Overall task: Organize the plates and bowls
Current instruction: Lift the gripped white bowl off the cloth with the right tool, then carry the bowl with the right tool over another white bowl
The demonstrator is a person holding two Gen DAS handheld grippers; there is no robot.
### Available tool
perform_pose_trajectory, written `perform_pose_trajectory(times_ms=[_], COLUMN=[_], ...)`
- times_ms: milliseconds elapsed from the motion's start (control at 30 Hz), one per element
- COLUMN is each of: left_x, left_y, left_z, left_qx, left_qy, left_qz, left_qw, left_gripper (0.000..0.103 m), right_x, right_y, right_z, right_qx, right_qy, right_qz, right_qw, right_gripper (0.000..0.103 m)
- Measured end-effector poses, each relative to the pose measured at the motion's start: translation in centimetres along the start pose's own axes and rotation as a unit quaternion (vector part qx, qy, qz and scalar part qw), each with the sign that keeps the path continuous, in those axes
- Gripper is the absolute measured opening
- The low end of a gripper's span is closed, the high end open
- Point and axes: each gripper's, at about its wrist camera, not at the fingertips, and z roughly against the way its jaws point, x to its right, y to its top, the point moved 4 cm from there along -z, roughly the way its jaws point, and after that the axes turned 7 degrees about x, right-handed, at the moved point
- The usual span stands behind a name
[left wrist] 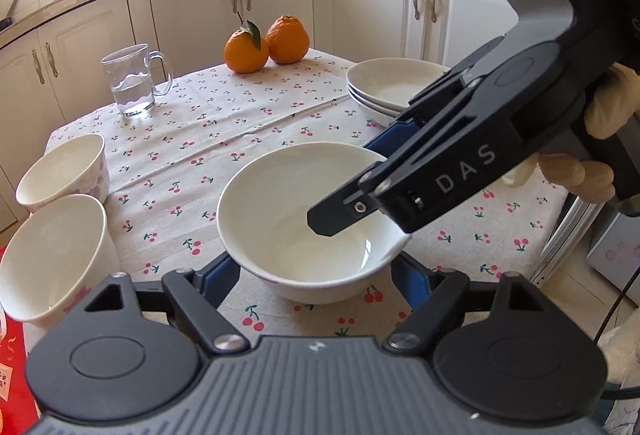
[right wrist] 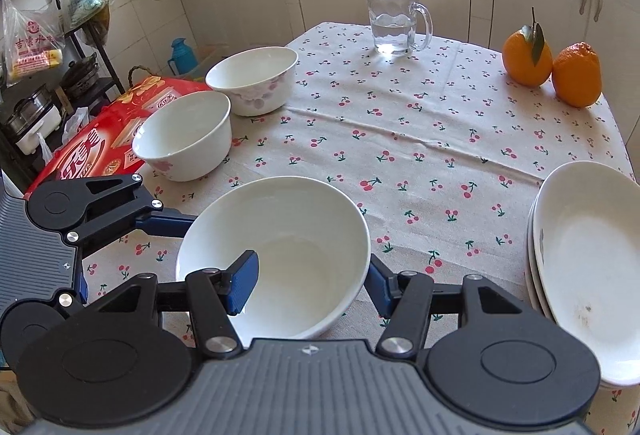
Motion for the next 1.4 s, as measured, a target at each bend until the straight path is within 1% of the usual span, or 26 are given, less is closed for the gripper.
perform_pose_trajectory(times_ms=[100, 133, 200, 267, 300, 367, 433, 600, 667, 733, 800, 900, 1033, 1100, 1167, 1233, 1300, 1367, 1400], left_x=[0.0, 0.0, 0.1, 0.1, 0.1, 0.0, -0.1, -0.2, -0.3, -0.5, -1.0, -1.8, -2.8, -3.3, -3.9, -4.4, -5.0, -5.5, -5.8], left_y=[-0.1, -0.1, -0.2, -0.3, -0.3, -0.4, -0.5, -1.1, -1.4, -1.6, -1.9, -2.2, -2.7, -3.0, -3.2, -3.3, -3.5, -3.6, -3.6], left_z=[0.0, 0.0, 0.1, 0.3, 0.4, 0.8, 1.1, 2.6, 3.3, 4.0, 4.7, 5.7, 6.9, 7.4, 7.7, 7.9, 8.1, 8.2, 8.2], left_qx=[0.001, 0.001, 0.0, 0.001, 0.002, 0.002, 0.001, -0.001, -0.001, 0.001, 0.002, 0.007, 0.012, 0.015, 0.017, 0.019, 0.021, 0.022, 0.023], left_qy=[-0.001, -0.001, 0.0, -0.001, -0.001, 0.001, 0.005, 0.015, 0.021, 0.03, 0.041, 0.059, 0.081, 0.09, 0.099, 0.107, 0.114, 0.119, 0.122], left_qz=[-0.001, -0.001, -0.005, -0.006, -0.005, -0.002, -0.001, -0.003, -0.003, -0.002, 0.002, 0.009, 0.019, 0.023, 0.027, 0.03, 0.034, 0.038, 0.039], left_qw=[1.0, 1.0, 1.0, 1.0, 1.0, 1.0, 1.0, 0.9999, 0.9998, 0.9996, 0.9992, 0.9982, 0.9964, 0.9955, 0.9946, 0.9936, 0.9927, 0.9919, 0.9915], left_gripper=[0.082, 0.082, 0.082, 0.083, 0.083, 0.083, 0.083, 0.083, 0.083, 0.083, 0.083, 0.083, 0.083, 0.084, 0.084, 0.084, 0.084, 0.084, 0.084], right_x=[0.1, 0.1, -0.2, -0.5, -0.6, -0.8, -1.0, -2.0, -2.6, -3.5, -4.6, -5.8, -7.2, -7.9, -8.4, -9.1, -9.5, -9.9, -10.1], right_y=[-0.1, -0.1, -0.1, 0.0, 0.1, 0.3, 0.5, 0.7, 0.8, 1.0, 1.1, 1.9, 3.0, 3.6, 4.1, 4.5, 4.9, 5.1, 5.2], right_z=[0.0, 0.0, 0.2, 0.6, 0.8, 1.1, 1.2, 1.9, 2.3, 2.6, 2.9, 3.2, 3.2, 3.0, 2.8, 2.5, 1.9, 1.3, 1.1], right_qx=[0.003, 0.005, 0.011, 0.022, 0.029, 0.034, 0.029, 0.024, 0.024, 0.028, 0.03, 0.031, 0.036, 0.037, 0.039, 0.038, 0.031, 0.011, 0.01], right_qy=[0.003, 0.007, 0.016, 0.009, 0.008, 0.009, 0.011, 0.03, 0.027, 0.024, 0.032, 0.039, 0.025, 0.033, 0.03, 0.018, 0.006, 0.021, 0.027], right_qz=[-0.002, -0.002, 0.002, 0.012, 0.016, 0.023, 0.032, 0.052, 0.065, 0.093, 0.116, 0.129, 0.16, 0.167, 0.175, 0.186, 0.196, 0.197, 0.197], right_qw=[1.0, 1.0, 1.0, 1.0, 0.999, 0.999, 0.999, 0.998, 0.997, 0.995, 0.992, 0.99, 0.986, 0.985, 0.983, 0.982, 0.98, 0.98, 0.98], right_gripper=[0.066, 0.07, 0.081, 0.101, 0.103, 0.103, 0.103, 0.103, 0.103, 0.103, 0.103, 0.103, 0.103, 0.103, 0.103, 0.103, 0.103, 0.103, 0.103])
